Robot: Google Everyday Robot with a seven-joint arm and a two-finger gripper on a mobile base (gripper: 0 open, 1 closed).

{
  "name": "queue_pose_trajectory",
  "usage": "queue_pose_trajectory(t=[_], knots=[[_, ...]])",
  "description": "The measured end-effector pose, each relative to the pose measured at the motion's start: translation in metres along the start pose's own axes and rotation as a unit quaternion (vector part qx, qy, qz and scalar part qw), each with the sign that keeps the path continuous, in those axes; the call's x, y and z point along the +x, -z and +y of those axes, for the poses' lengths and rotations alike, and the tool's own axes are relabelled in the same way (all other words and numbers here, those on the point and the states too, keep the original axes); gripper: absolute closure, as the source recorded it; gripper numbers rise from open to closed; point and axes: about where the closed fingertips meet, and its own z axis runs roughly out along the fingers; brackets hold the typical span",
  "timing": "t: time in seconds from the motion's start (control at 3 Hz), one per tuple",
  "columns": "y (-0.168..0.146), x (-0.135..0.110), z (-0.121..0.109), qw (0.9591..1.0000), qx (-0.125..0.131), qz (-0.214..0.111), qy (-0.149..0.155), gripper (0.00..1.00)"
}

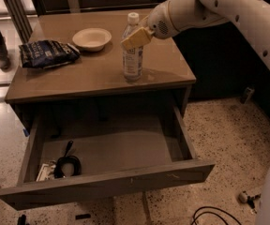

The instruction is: Pick blue plastic bottle from top drawer and place on counter

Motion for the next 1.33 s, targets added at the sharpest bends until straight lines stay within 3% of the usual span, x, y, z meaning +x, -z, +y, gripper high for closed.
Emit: queue_pose_trajectory(t=[1.0, 1.33], knots=[[-0.0001, 0.0000, 0.0001, 1.0000, 0.000, 0.000, 0.000, 0.11], [-0.0001, 0.0000, 0.0001, 1.0000, 0.000, 0.000, 0.000, 0.00]])
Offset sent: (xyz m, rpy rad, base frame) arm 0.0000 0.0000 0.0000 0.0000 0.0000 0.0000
